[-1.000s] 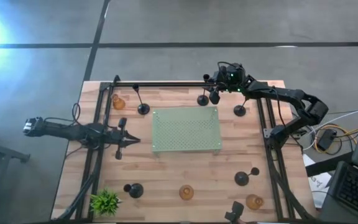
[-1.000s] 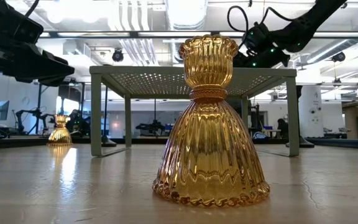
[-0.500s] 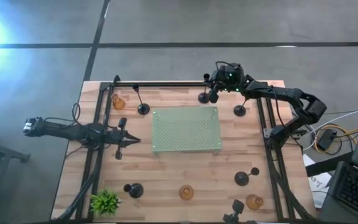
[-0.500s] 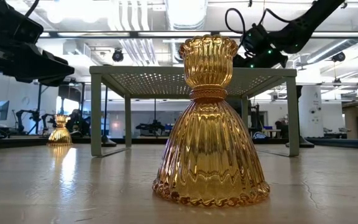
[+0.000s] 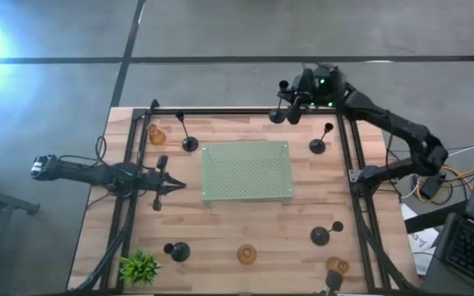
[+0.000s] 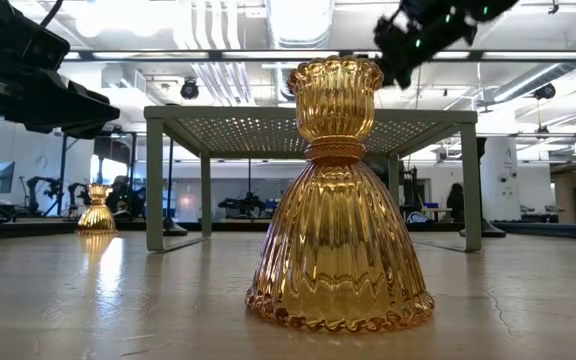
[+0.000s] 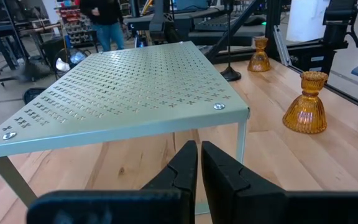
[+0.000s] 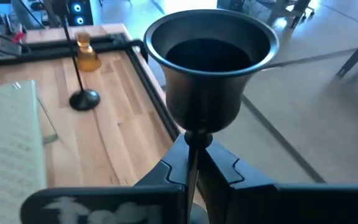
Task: Pick & Place candle stick holders
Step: Put the black candle holder on the shelf
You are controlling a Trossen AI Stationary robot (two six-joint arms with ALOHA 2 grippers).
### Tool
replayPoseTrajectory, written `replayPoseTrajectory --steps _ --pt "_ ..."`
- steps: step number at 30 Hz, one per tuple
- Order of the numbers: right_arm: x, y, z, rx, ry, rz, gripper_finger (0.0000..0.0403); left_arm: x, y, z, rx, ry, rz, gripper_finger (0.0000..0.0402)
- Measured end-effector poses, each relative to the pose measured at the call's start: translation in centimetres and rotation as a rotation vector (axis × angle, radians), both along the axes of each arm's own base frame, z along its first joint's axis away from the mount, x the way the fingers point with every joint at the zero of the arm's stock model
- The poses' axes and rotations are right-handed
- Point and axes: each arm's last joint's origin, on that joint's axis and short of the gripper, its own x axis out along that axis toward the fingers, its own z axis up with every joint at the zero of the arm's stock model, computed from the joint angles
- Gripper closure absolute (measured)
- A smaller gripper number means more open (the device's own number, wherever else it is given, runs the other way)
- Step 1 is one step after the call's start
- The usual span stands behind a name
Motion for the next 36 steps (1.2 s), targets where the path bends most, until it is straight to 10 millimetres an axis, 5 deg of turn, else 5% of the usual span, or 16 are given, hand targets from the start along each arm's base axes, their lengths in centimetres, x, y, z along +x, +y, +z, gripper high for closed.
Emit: replayPoseTrajectory --steps 10,25,36 --pt "-0.5 2.8 6.3 0.013 -0.015 0.075 0.039 0.0 0.0 0.0 0.0 0.0 0.0 0.0374" --pt "4.8 9.7 5.5 0.152 -0.036 0.435 0.039 0.0 0.0 0.0 0.0 0.0 0.0 0.0374" --pt "8.2 11.5 5.7 0.124 -0.074 0.536 0.039 0.0 0.0 0.0 0.0 0.0 0.0 0.0374"
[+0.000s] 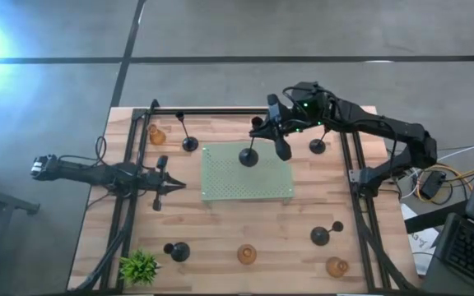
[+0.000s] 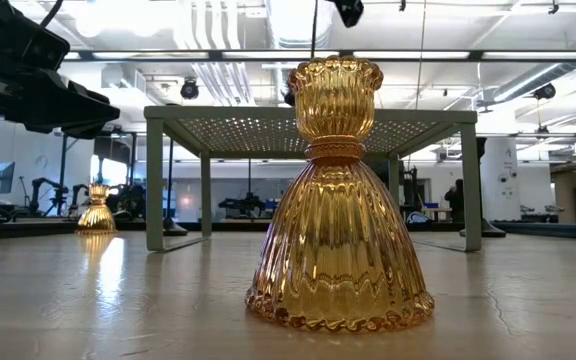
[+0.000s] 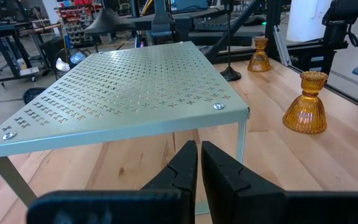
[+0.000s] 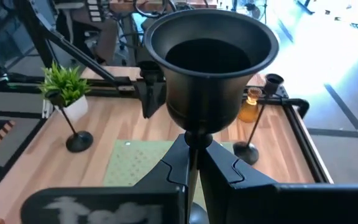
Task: Pick & Place candle stick holders
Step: Put the black candle holder on the shelf
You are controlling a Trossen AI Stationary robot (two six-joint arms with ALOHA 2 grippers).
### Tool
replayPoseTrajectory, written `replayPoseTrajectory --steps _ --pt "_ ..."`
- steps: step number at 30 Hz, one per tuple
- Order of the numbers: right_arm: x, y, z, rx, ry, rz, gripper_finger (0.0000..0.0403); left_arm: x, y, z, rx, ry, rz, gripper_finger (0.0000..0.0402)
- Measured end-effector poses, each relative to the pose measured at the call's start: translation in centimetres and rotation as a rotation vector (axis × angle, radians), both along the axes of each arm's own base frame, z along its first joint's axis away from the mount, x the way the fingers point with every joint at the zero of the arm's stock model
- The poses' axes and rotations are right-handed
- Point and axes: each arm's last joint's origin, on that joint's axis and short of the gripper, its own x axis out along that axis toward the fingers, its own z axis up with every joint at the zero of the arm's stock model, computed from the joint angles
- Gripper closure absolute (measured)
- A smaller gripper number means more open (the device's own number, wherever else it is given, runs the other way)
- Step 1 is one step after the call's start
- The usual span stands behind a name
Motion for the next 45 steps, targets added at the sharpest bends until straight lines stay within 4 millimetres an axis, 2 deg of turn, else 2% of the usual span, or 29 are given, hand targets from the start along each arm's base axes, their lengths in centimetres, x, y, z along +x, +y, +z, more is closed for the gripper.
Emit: replayPoseTrajectory --steps 3,9,14,21,45 --pt "0.8 -0.4 -0.3 -0.025 0.008 0.006 0.039 0.0 0.0 0.0 0.0 0.0 0.0 0.0374" --pt "1.3 -2.8 -1.2 -0.029 0.035 -0.054 0.039 0.0 0.0 0.0 0.0 0.0 0.0 0.0374" --pt "1.8 -3.9 -2.2 0.0 0.063 -0.054 0.039 0.0 0.0 0.0 0.0 0.0 0.0 0.0374" --pt "2.5 -4.2 -3.2 -0.006 0.088 -0.043 0.039 0.0 0.0 0.0 0.0 0.0 0.0 0.0374" --pt "2.5 -4.4 -3.8 0.002 0.097 -0.05 0.0386 0.0 0.0 0.0 0.0 0.001 0.0 0.0374"
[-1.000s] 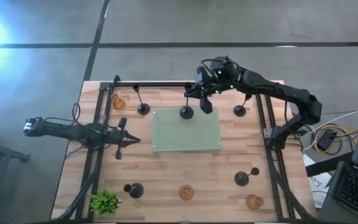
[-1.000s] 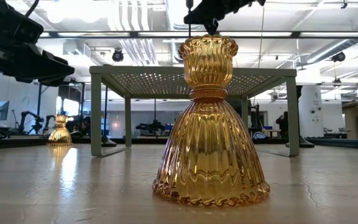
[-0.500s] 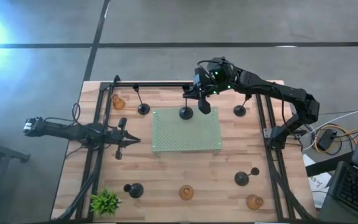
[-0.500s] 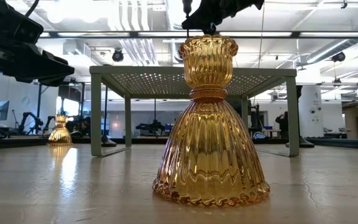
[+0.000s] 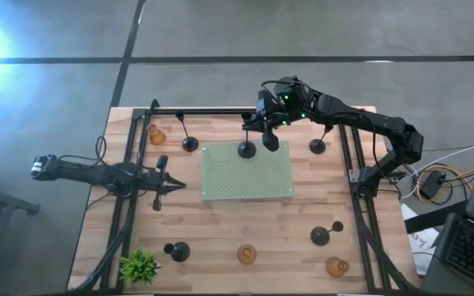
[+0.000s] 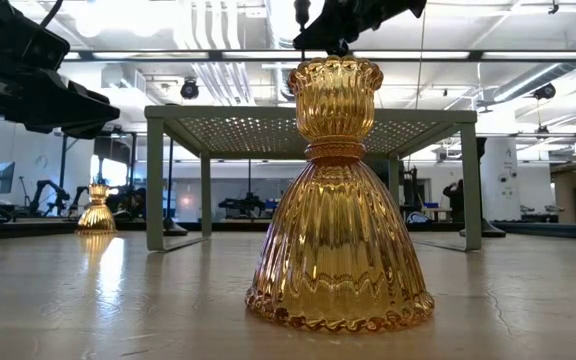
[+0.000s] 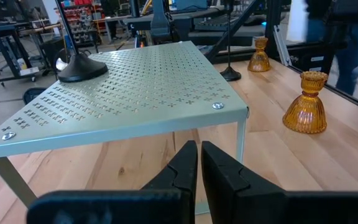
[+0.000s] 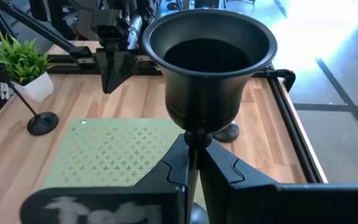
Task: Pick & Place candle stick holders
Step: Put the black candle holder on the shelf, then align the bottom left yellow candle holder with the black candle holder on the shelf
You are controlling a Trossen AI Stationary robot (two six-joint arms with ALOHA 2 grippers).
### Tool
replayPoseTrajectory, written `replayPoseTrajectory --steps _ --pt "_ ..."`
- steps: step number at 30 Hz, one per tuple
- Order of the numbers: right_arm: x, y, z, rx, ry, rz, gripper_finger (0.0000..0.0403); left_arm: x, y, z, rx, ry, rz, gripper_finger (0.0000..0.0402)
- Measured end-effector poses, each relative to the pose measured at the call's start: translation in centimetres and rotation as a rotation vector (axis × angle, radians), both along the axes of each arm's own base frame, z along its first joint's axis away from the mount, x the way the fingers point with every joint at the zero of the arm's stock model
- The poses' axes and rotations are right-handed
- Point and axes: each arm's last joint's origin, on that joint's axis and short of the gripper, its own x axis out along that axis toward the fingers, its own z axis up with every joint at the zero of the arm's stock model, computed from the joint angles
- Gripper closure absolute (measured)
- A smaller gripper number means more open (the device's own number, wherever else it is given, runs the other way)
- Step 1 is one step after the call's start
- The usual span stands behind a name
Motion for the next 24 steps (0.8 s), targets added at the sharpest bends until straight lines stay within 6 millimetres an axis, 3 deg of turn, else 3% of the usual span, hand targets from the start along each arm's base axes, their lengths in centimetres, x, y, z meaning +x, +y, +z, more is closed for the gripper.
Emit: replayPoseTrajectory --steps 16,24 --pt "-0.2 0.1 -0.2 0.011 0.036 -0.003 0.0236 0.0 0.0 0.0 0.0 0.0 0.0 0.0374" --pt "-2.9 -0.6 1.0 -0.048 0.097 -0.106 0.0196 0.0 0.0 0.0 0.0 0.0 0.0 0.0374"
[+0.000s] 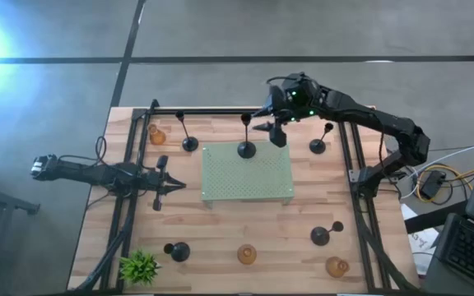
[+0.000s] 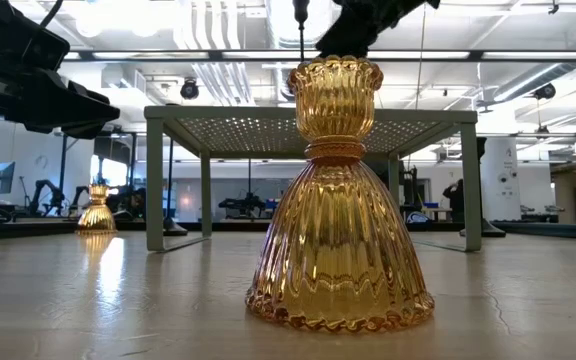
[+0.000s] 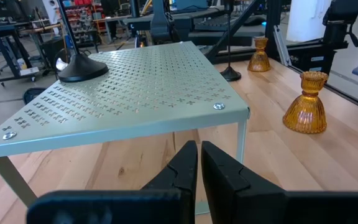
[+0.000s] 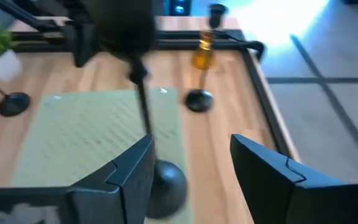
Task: Pick & Place candle stick holders
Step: Align the bottom left yellow candle holder with the black candle holder on the shelf
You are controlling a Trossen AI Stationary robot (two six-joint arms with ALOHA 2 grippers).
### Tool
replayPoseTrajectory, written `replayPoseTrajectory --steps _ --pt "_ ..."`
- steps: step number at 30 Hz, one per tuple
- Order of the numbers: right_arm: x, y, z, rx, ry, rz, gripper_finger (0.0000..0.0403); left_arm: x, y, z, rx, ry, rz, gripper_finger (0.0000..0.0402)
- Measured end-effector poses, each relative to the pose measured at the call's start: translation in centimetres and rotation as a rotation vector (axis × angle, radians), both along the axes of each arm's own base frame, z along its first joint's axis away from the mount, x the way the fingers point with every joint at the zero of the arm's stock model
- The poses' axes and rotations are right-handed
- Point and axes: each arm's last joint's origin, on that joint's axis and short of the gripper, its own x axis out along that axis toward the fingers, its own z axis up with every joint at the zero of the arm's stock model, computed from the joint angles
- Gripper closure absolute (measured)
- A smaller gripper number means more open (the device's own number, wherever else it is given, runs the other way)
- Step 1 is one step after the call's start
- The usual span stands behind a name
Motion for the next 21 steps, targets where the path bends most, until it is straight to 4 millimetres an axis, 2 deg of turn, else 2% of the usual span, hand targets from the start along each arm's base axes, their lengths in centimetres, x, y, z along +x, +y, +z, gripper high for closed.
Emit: replayPoseTrajectory --steps 4,8,15,21 --pt "-2.3 0.1 0.9 0.021 0.04 -0.033 0.0195 0.0 0.0 0.0 0.0 0.0 0.0 0.0374" --pt "-4.7 1.2 1.6 0.067 0.106 -0.041 0.0204 0.0 0.0 0.0 0.0 0.0 0.0 0.0374" --pt "-7.9 4.6 2.3 0.149 0.188 0.002 0.0229 0.0 0.0 0.0 0.0 0.0 0.0 0.0374" --pt "-9.8 7.8 2.6 0.201 0.182 0.06 0.0253 0.0 0.0 0.0 0.0 0.0 0.0 0.0374"
